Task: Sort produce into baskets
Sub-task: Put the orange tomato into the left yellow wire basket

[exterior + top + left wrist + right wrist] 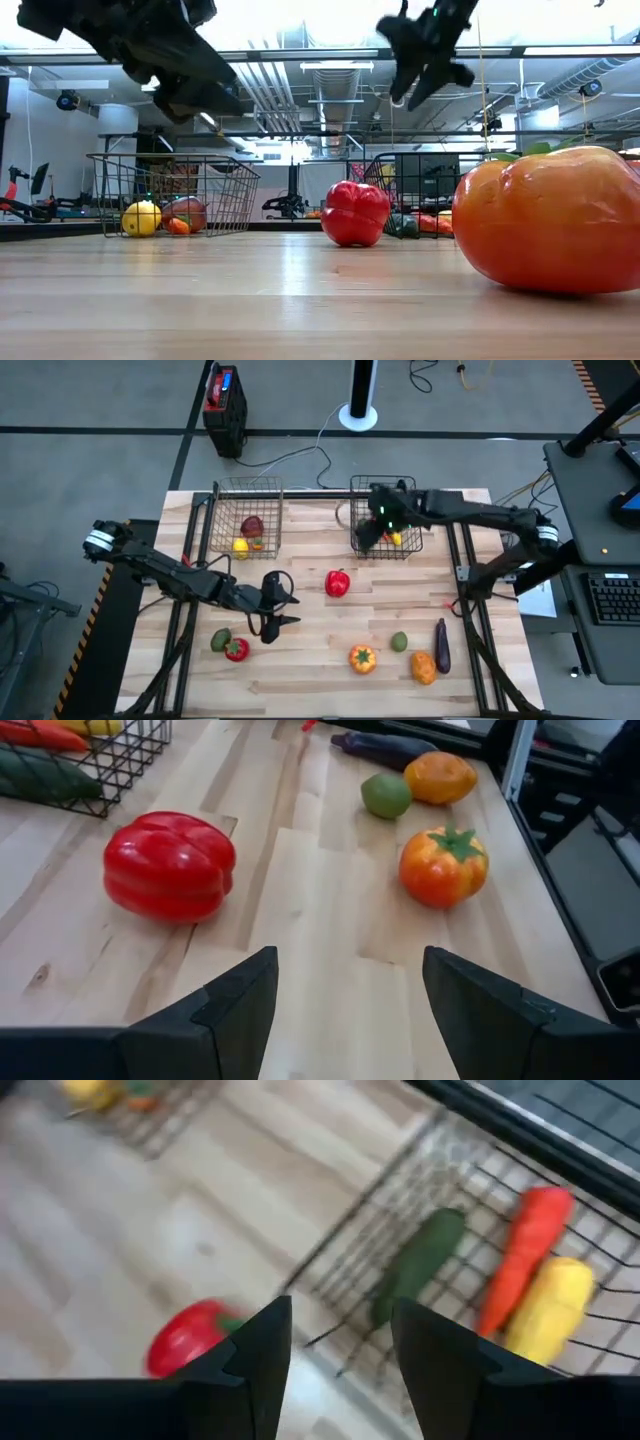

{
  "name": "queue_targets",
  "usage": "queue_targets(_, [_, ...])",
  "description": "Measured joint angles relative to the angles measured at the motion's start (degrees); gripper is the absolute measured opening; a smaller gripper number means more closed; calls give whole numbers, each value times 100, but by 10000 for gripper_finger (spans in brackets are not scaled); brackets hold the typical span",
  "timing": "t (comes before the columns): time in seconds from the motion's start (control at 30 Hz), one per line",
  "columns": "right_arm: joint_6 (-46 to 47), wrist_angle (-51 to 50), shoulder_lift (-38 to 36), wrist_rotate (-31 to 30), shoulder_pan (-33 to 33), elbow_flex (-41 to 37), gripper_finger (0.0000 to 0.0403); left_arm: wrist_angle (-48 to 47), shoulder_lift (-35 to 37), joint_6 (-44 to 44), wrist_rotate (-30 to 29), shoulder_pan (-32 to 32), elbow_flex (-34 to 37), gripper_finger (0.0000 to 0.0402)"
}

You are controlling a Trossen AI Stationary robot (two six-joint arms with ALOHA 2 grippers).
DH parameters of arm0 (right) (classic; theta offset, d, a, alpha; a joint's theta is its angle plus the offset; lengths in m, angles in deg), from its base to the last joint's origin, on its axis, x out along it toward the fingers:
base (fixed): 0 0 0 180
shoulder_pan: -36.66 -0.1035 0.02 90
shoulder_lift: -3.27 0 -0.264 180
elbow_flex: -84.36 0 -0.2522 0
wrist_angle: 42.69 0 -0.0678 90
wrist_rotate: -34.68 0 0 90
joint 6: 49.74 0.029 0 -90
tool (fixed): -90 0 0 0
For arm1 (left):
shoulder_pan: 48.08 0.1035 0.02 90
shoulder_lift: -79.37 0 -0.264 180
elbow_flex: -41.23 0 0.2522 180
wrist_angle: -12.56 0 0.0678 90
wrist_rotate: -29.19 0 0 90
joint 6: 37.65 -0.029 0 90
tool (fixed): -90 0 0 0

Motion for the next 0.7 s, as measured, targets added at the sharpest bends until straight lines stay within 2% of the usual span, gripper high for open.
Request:
queue_targets(0.13, [261, 1, -33, -316, -980, 0, 158, -691, 0, -19, -2, -178, -374, 232])
queue_targets(0.47, [-129, -75, 551, -313, -3069, -13, 161, -2748, 0, -131, -73, -838, -1181, 232])
queue_targets(0.57, [43, -166, 763, -264, -3605, -15, 174, -3005, 0, -159, -228, -1008, -1312, 232])
queue_targets(0.7, [389, -187, 1090, -315, -4264, -15, 205, -2891, 0, -220, -425, -1157, -1312, 232])
